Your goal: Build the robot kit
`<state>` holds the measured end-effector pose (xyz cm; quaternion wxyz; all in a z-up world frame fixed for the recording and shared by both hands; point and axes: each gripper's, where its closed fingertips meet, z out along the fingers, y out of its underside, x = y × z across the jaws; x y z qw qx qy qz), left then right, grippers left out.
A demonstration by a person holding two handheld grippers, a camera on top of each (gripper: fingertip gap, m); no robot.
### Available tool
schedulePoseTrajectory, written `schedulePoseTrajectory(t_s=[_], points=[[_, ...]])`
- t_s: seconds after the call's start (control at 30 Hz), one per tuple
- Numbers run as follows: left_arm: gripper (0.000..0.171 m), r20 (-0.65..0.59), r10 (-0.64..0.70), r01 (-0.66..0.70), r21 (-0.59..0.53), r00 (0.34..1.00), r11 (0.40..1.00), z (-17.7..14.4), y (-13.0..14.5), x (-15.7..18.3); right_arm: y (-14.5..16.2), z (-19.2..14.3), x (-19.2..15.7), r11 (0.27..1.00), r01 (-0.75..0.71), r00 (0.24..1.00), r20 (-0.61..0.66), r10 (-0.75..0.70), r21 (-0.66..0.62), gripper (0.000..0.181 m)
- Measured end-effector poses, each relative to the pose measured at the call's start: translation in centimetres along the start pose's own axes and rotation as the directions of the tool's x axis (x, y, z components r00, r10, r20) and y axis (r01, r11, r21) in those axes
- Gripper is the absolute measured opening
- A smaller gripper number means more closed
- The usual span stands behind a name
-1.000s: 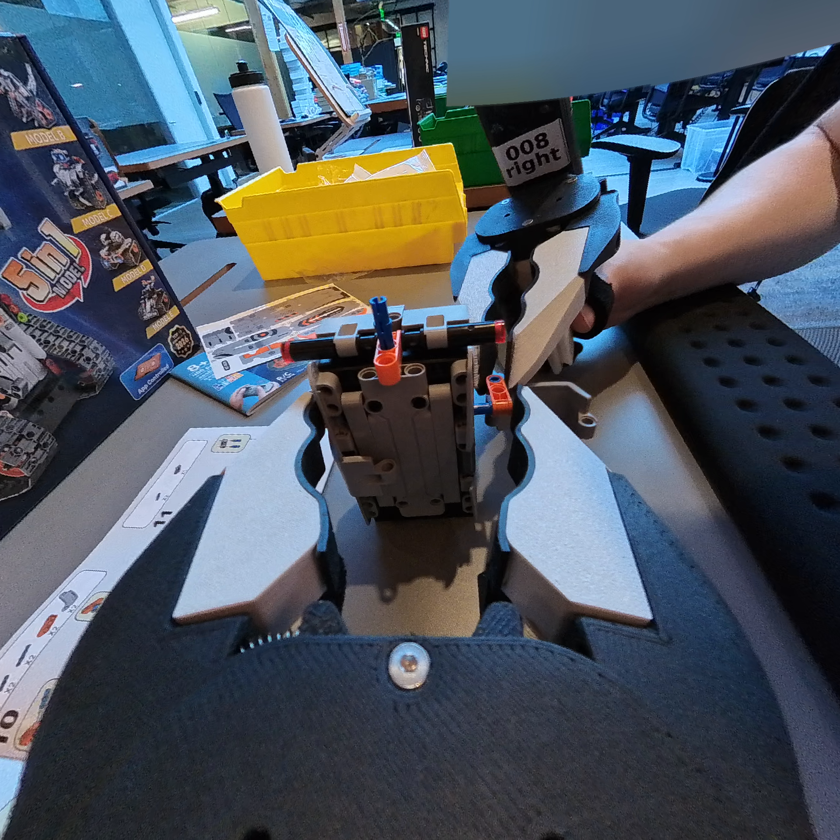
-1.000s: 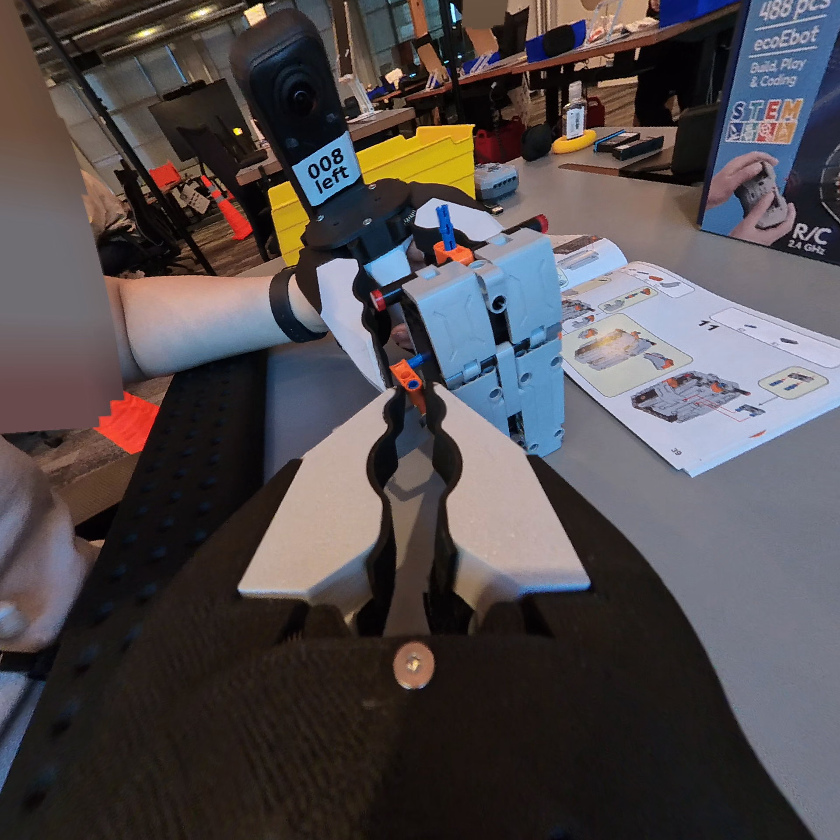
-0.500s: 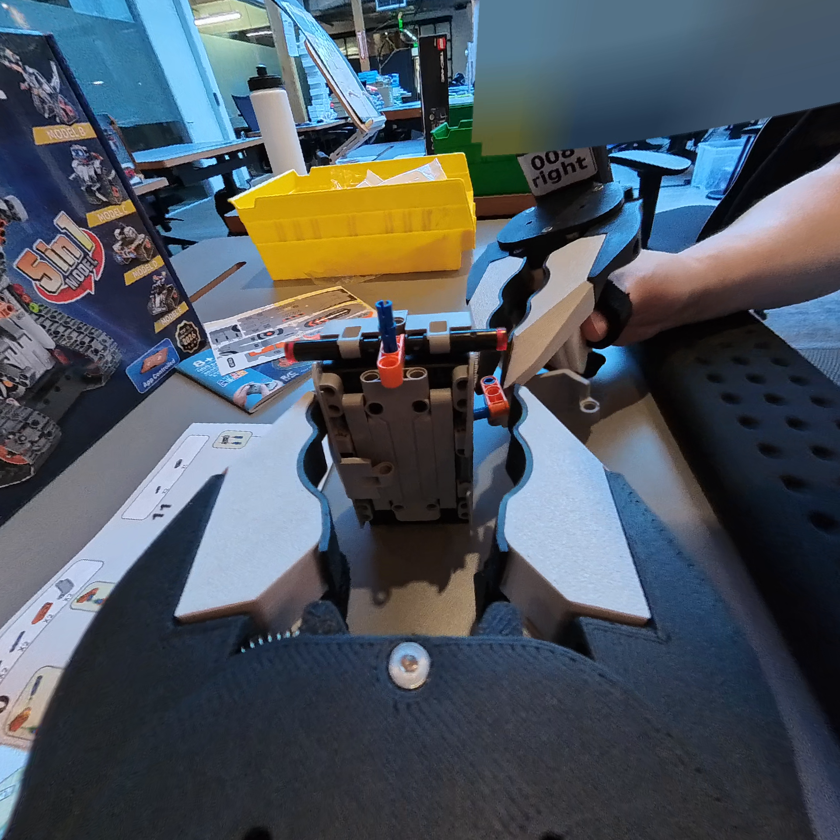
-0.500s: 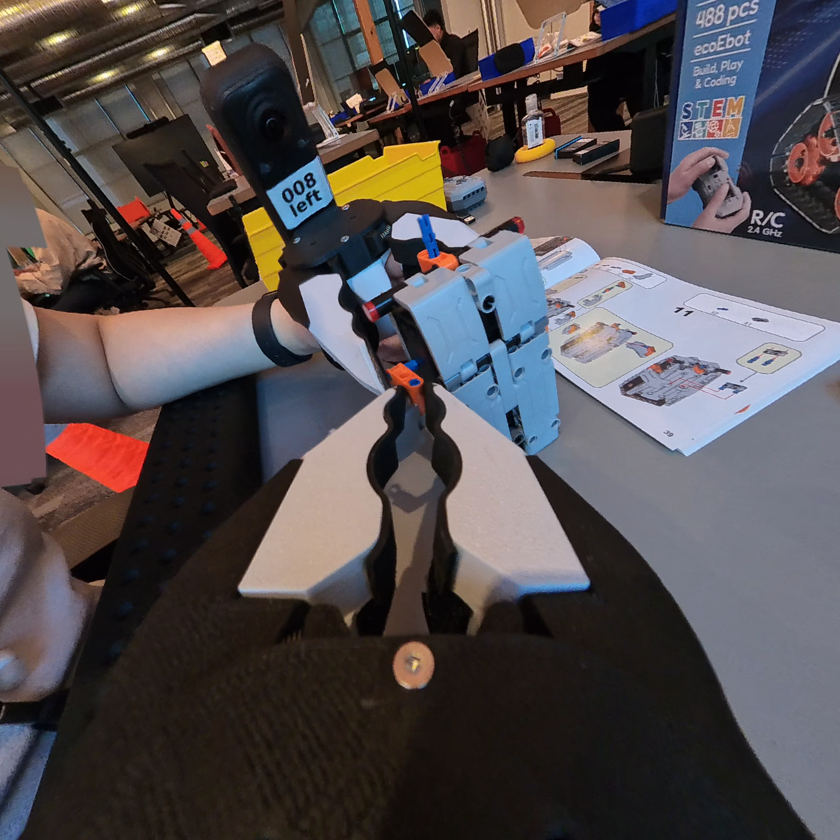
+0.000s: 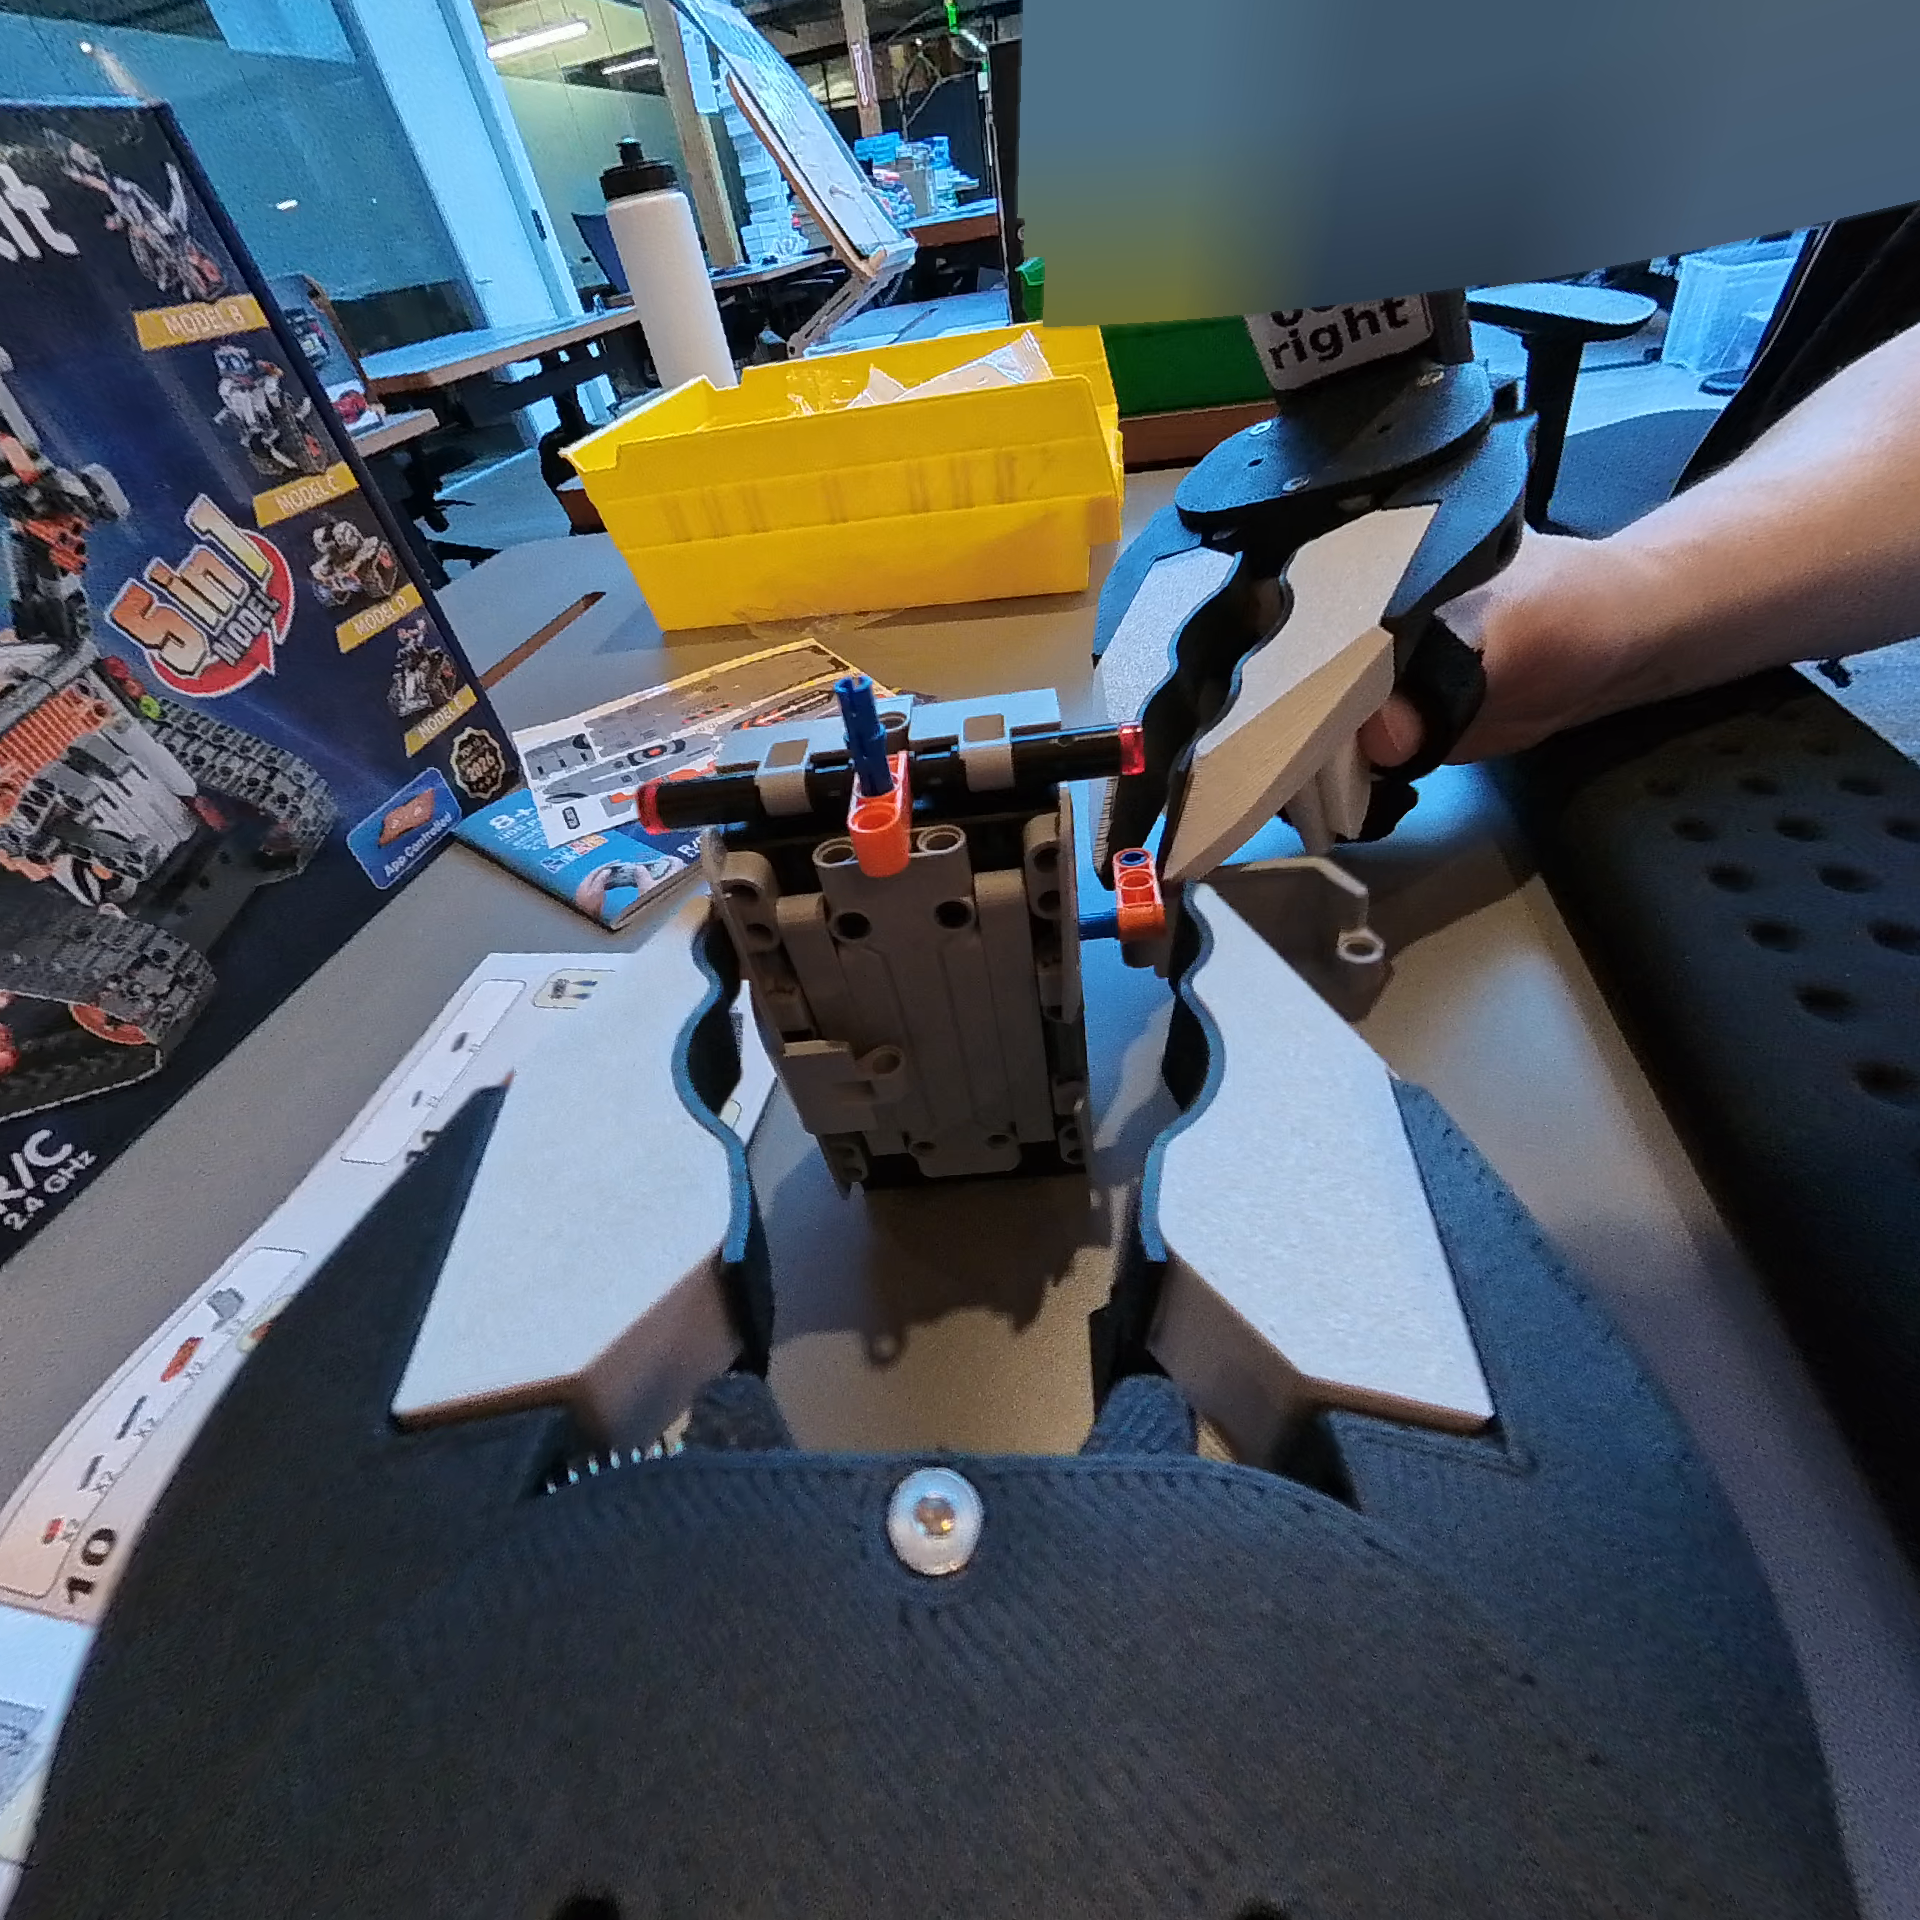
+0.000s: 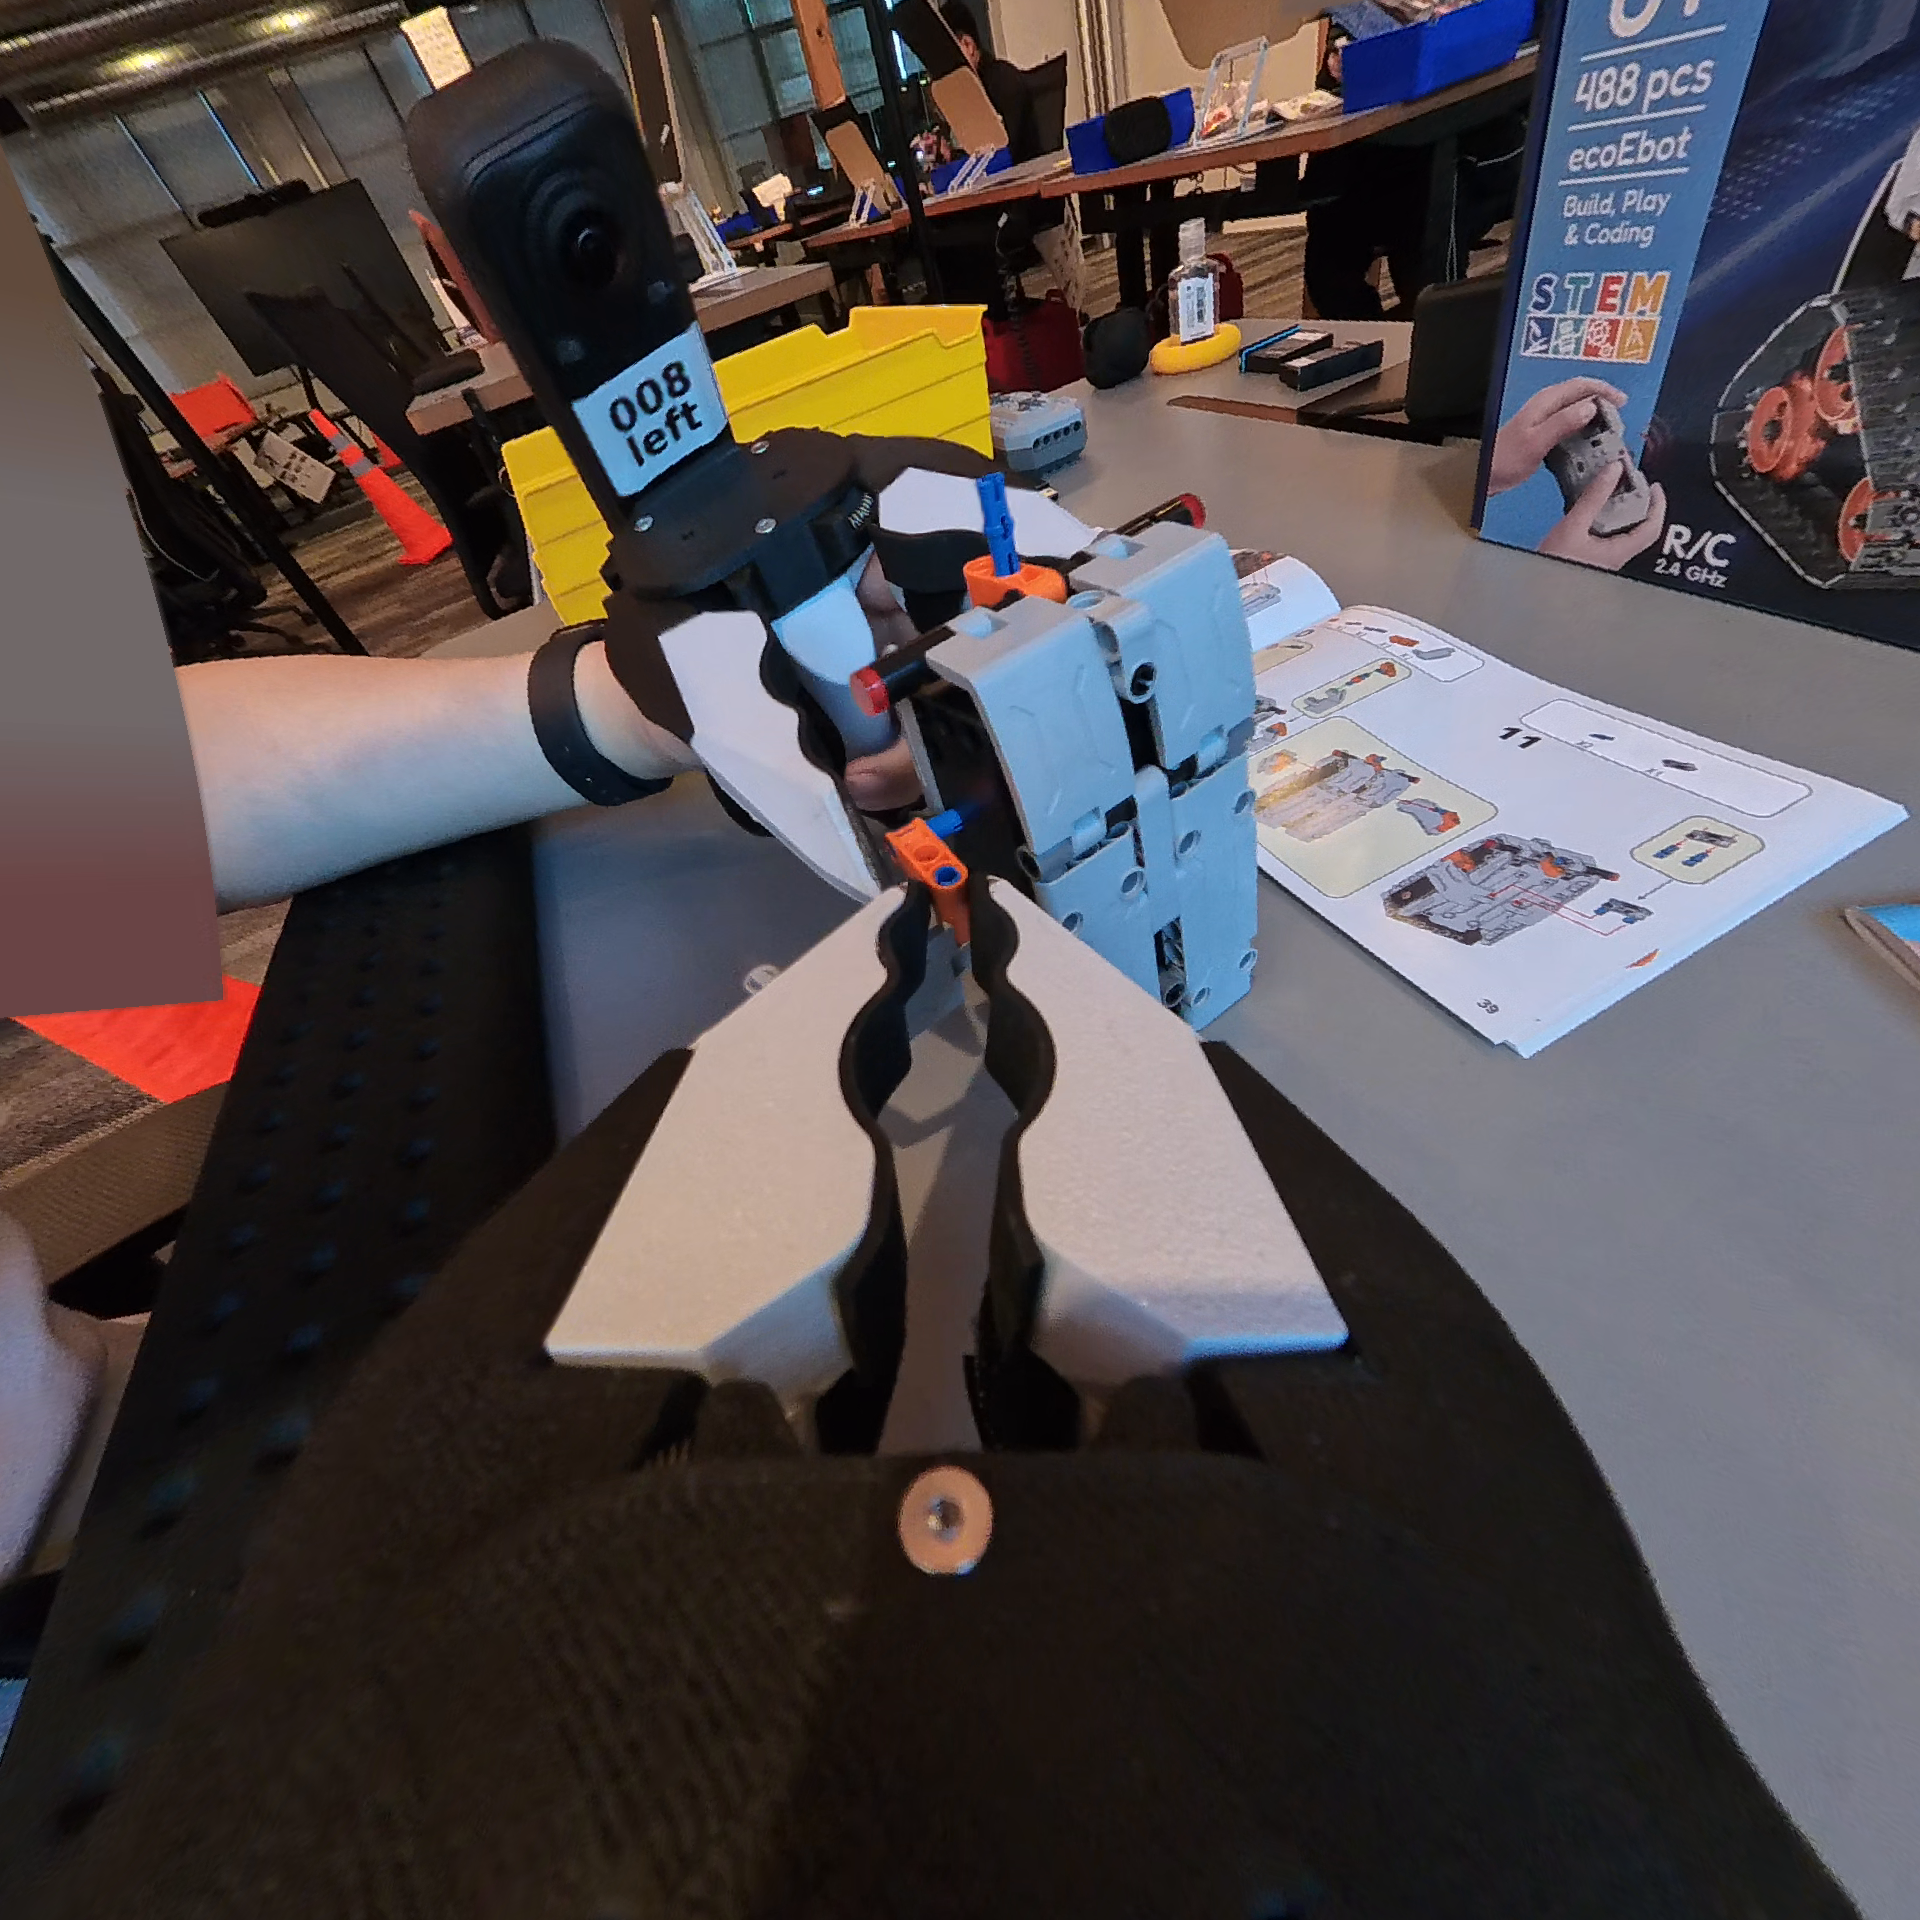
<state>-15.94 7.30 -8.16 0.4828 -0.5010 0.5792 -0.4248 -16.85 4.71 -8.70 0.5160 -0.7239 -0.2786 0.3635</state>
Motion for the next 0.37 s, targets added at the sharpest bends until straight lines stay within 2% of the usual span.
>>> schedulePoseTrajectory(t_s=[0.13, 0.23, 0.37], points=[[0.083, 0.004, -0.062, 0.062, 0.008, 0.998, 0.998, -0.34, -0.29, -0.31, 0.02, 0.07, 0.03, 1.000, 0.021, 1.000, -0.009, -0.021, -0.005, 0.007], [0.080, 0.018, -0.060, 0.060, -0.007, 0.998, 0.998, -0.76, -0.16, -0.50, -0.05, 0.07, 0.03, 0.999, 0.034, 0.999, -0.013, -0.034, -0.004, 0.007], [0.087, 0.031, -0.069, 0.070, -0.047, 0.997, 0.996, -0.80, 0.45, -0.36, 0.00, 0.15, 0.01, 0.999, 0.049, 0.999, -0.015, -0.049, -0.010, 0.007]])
